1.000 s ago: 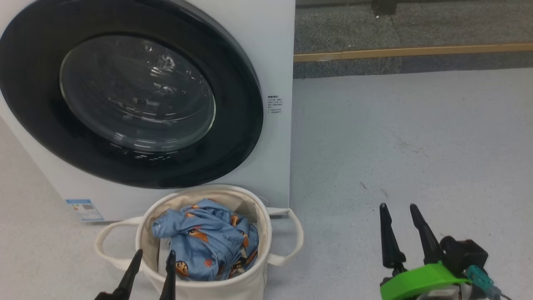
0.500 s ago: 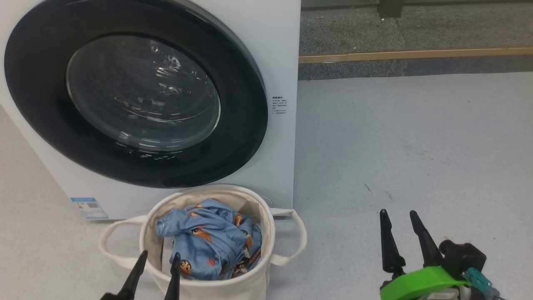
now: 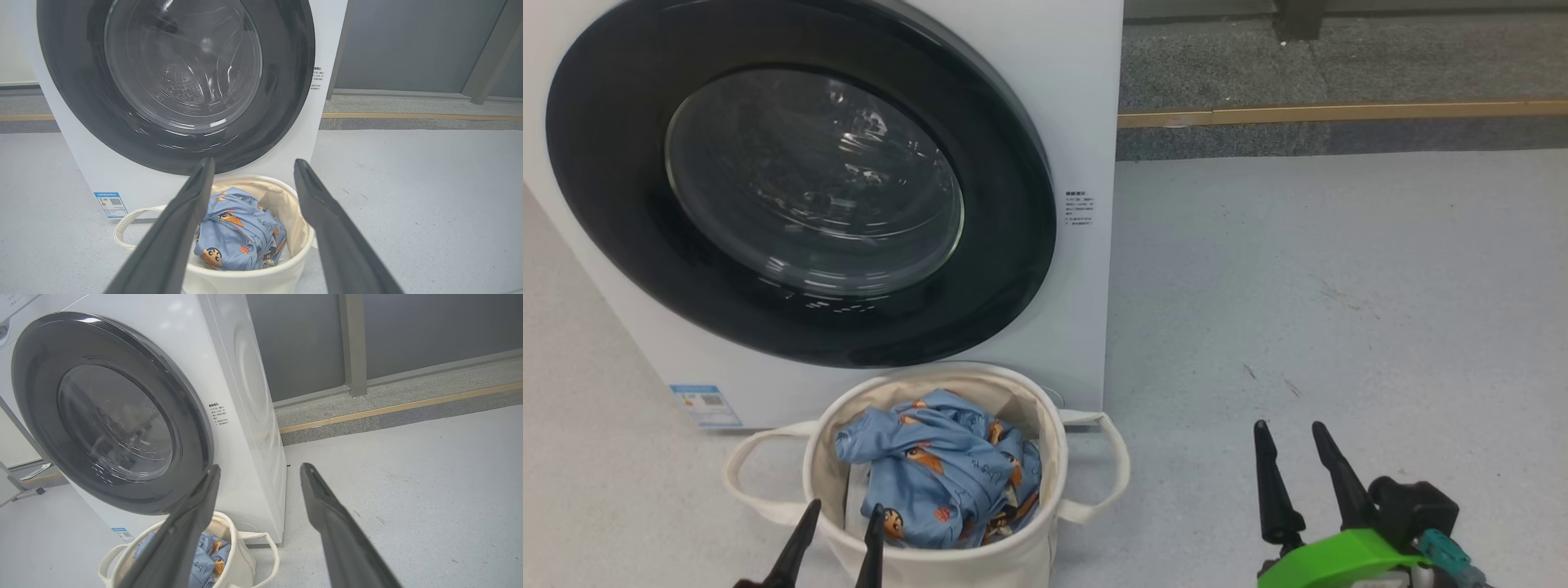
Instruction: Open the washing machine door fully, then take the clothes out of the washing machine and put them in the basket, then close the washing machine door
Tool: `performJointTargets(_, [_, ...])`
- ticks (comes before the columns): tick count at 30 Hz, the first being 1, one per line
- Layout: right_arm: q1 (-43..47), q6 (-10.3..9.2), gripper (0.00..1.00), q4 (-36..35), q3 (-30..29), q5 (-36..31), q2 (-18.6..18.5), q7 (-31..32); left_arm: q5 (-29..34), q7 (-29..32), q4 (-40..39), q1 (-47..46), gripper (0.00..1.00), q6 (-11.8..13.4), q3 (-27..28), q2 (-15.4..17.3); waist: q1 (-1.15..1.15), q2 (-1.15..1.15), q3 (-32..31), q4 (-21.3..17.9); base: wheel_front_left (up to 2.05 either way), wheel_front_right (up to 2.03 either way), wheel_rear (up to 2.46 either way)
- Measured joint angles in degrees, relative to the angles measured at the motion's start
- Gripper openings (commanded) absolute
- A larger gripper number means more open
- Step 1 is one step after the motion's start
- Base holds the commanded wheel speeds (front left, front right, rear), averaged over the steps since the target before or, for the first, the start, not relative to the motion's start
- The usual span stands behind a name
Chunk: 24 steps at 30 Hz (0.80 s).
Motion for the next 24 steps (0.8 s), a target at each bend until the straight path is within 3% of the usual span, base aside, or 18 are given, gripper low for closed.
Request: performJointTargets(24, [-0.01, 0.0, 1.0, 0.51, -0.04, -0.82, 0.02, 0.0, 1.15, 0.0, -1.03, 0.27, 1.0, 0.32, 1.43, -0.43, 0.0, 0.0, 0.6, 1.41, 0.0, 0.0, 0.0])
